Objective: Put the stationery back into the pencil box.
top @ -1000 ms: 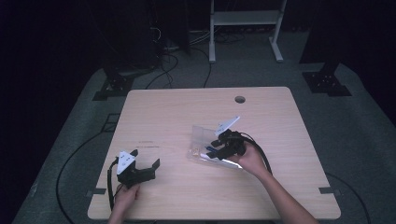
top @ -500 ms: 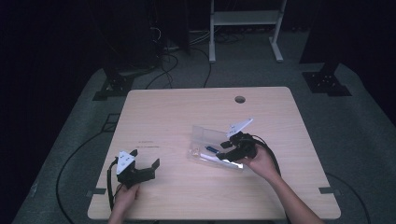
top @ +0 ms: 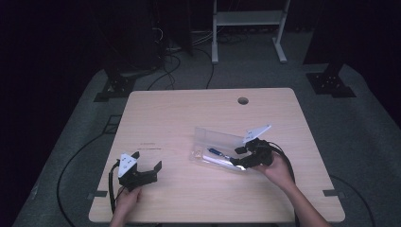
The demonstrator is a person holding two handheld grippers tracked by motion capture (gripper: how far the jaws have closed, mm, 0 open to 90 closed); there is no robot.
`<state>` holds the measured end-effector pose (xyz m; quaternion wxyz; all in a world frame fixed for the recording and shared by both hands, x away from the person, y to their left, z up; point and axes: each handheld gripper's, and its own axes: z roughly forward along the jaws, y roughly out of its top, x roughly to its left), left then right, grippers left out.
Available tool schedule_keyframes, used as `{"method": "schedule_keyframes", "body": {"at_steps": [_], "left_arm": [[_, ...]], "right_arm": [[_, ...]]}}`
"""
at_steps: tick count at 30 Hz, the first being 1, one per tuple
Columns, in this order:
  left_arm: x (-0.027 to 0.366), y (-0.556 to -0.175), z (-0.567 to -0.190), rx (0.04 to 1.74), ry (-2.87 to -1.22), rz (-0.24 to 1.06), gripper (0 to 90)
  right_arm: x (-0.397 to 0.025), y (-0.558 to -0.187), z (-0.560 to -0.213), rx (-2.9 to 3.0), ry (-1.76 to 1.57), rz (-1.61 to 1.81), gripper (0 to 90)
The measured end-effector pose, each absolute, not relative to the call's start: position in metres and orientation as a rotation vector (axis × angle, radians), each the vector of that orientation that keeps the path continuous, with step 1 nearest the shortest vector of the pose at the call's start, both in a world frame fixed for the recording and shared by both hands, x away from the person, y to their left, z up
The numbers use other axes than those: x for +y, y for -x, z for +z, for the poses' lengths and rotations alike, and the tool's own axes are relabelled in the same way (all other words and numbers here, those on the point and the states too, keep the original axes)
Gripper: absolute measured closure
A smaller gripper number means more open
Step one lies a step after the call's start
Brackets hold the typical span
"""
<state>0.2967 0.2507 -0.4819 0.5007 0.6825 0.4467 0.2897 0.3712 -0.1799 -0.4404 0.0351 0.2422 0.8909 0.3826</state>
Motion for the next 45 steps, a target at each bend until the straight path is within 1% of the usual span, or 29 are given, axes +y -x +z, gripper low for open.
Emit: {"method": "schedule_keyframes", "body": {"at_steps": [45], "left_arm": [[0.251,-0.297,-0.482,1.080,-1.654,0.698,0.0]], "right_arm": [[-0.227,-0.357,-0.450,2.692,-0.846,1.184,43.1]]}}
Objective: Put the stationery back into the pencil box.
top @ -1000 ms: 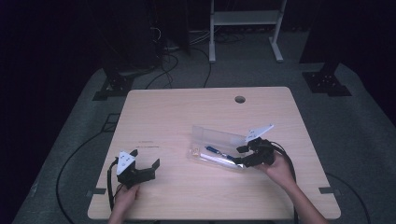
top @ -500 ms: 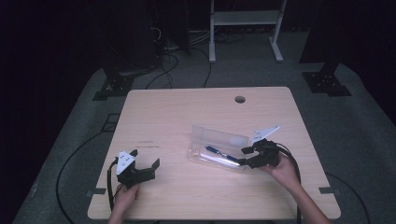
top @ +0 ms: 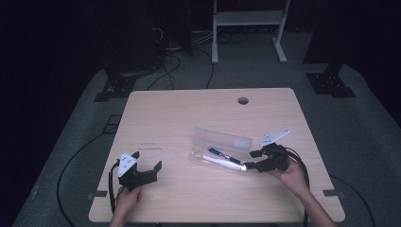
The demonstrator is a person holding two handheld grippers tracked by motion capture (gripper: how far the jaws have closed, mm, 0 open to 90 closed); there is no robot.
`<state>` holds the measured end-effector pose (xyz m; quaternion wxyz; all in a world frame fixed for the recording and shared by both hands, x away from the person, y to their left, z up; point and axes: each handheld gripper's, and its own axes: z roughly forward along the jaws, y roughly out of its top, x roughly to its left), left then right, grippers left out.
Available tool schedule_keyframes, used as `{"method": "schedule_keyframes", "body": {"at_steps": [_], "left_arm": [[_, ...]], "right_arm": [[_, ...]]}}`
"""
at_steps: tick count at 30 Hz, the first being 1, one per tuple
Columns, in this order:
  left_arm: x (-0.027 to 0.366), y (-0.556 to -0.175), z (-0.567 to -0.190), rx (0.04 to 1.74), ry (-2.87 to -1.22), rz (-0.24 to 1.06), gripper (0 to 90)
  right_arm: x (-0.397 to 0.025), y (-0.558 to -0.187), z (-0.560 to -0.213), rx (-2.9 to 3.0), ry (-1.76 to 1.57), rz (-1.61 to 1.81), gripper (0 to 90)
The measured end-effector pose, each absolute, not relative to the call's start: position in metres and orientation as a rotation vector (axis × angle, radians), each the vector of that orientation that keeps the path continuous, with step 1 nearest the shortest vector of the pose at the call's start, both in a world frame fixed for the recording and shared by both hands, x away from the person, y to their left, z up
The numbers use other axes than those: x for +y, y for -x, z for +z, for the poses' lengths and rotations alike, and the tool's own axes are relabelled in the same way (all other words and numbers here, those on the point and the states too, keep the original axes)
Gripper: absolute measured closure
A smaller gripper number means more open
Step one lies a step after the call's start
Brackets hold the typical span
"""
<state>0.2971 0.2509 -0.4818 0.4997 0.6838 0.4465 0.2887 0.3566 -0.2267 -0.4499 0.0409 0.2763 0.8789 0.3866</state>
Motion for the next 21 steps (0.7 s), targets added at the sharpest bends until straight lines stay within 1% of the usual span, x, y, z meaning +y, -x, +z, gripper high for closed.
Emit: {"method": "schedule_keyframes", "body": {"at_steps": [21], "left_arm": [[0.251,-0.297,-0.482,1.080,-1.659,0.700,0.0]], "right_arm": [[-0.248,-0.346,-0.459,2.668,-0.903,1.190,43.3]]}}
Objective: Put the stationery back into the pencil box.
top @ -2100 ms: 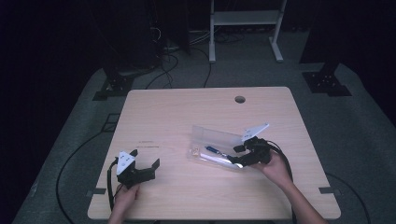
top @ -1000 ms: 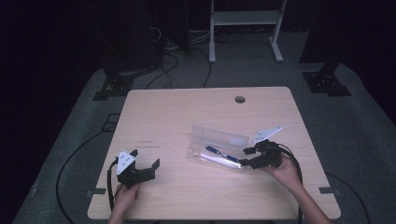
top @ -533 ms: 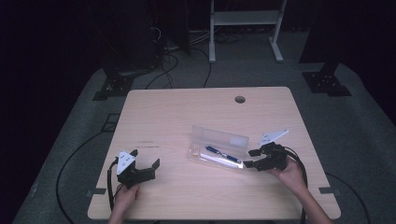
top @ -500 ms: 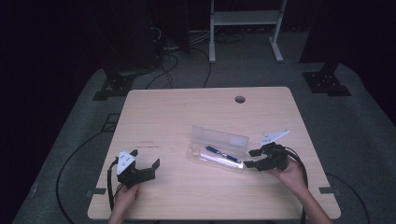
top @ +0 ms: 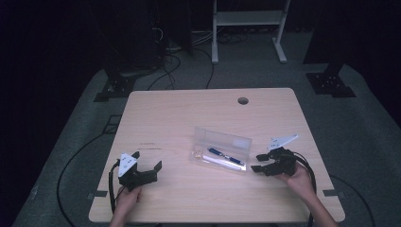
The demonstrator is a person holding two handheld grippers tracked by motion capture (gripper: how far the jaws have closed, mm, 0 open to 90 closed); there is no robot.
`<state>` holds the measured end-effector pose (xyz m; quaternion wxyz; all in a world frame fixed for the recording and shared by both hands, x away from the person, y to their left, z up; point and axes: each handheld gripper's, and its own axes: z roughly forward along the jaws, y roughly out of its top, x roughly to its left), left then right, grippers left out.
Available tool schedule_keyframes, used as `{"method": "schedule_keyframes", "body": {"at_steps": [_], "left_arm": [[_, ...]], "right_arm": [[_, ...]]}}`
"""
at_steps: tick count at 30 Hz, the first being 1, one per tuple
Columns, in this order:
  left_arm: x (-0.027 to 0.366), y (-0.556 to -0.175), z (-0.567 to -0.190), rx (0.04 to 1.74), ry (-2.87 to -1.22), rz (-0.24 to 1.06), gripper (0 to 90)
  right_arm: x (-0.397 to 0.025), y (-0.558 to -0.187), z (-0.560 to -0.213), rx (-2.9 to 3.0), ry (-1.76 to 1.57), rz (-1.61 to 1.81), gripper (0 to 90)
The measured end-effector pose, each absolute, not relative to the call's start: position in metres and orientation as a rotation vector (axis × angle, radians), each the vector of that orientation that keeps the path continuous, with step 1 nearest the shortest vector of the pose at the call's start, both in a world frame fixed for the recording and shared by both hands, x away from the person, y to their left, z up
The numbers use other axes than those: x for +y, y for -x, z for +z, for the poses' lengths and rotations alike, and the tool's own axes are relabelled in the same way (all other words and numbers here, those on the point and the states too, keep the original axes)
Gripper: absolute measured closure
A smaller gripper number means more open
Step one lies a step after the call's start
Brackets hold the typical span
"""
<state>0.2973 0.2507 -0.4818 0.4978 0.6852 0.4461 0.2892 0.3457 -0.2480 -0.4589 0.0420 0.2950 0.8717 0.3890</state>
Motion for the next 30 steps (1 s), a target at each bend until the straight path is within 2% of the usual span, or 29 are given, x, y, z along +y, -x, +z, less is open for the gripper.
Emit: {"method": "schedule_keyframes", "body": {"at_steps": [30], "left_arm": [[0.250,-0.297,-0.482,1.079,-1.661,0.705,0.0]], "right_arm": [[-0.281,-0.319,-0.474,2.632,-0.996,1.174,42.3]]}}
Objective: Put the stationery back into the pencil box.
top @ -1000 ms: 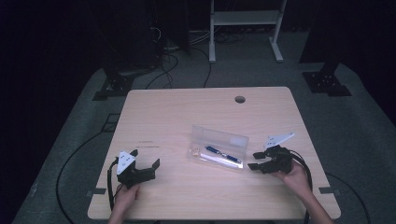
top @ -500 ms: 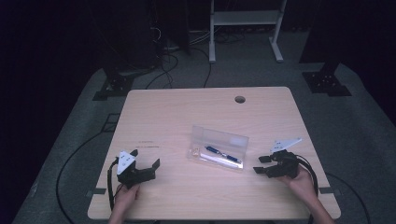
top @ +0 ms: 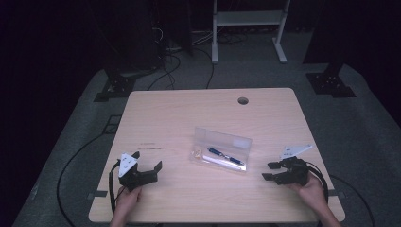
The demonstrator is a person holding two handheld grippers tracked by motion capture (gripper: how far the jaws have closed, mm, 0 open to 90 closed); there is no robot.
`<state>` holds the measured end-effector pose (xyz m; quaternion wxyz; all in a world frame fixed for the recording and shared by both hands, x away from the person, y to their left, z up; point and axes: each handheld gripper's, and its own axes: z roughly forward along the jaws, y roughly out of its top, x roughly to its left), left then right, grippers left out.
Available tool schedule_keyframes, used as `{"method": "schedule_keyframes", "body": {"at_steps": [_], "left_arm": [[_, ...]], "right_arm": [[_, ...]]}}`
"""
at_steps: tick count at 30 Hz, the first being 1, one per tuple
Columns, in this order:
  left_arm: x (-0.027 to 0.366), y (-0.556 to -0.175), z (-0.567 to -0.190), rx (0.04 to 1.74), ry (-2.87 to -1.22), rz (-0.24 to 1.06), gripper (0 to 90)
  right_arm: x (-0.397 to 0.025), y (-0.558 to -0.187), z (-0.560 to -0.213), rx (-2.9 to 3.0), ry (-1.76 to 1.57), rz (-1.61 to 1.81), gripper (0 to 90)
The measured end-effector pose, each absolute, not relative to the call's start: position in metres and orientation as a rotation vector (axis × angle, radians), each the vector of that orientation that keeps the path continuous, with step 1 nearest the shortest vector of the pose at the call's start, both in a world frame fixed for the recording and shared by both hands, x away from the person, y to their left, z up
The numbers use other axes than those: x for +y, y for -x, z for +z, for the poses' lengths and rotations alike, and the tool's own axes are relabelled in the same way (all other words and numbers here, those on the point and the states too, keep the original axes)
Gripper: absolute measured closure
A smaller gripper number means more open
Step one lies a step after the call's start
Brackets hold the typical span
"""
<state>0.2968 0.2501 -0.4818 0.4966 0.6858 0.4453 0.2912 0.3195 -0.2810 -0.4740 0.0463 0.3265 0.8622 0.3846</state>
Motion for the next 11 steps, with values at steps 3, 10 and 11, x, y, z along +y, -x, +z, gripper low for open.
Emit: {"method": "schedule_keyframes", "body": {"at_steps": [3,10,11], "left_arm": [[0.250,-0.297,-0.482,1.081,-1.660,0.705,0.0],[0.249,-0.298,-0.482,1.078,-1.666,0.711,0.0],[0.249,-0.298,-0.482,1.081,-1.667,0.708,0.0]], "right_arm": [[-0.284,-0.315,-0.476,2.626,-1.009,1.177,42.1],[-0.294,-0.299,-0.483,2.567,-1.026,1.207,39.7],[-0.295,-0.295,-0.483,2.552,-1.033,1.212,38.5]]}}
